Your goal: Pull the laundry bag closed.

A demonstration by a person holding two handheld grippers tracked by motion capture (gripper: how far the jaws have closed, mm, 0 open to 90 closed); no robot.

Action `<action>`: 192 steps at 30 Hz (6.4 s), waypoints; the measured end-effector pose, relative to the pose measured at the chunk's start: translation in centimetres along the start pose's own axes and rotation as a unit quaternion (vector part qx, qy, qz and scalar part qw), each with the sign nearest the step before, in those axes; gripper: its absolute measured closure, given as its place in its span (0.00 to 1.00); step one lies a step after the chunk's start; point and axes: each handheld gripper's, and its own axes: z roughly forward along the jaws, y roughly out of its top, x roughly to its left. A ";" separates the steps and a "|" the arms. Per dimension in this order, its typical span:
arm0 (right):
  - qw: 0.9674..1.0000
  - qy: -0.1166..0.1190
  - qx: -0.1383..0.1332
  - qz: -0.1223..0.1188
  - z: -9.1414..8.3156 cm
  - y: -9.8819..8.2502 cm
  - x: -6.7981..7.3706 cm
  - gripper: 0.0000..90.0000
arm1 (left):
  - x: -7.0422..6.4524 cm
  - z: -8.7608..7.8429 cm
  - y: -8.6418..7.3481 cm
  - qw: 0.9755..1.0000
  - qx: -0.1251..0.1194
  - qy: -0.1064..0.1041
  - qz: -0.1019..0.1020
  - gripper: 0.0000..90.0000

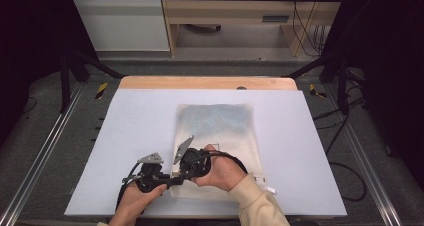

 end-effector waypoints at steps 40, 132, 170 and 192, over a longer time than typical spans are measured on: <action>1.000 -0.004 0.010 0.018 0.1 -1.8 -0.2 0.91 | -0.3 0.1 0.1 1.000 0.003 0.002 0.009 0.94; 0.996 -0.035 -0.006 0.076 -3.0 -6.5 -0.9 0.91 | -0.5 -0.1 0.1 1.000 -0.002 0.000 0.014 0.93; 0.995 -0.044 -0.008 0.091 -3.9 -8.4 -0.8 0.91 | -1.0 0.4 0.0 1.000 0.003 0.002 0.028 0.93; 0.994 -0.045 -0.013 0.097 -4.4 -9.3 -0.7 0.91 | -0.9 0.2 0.1 1.000 0.003 0.005 0.030 0.93</action>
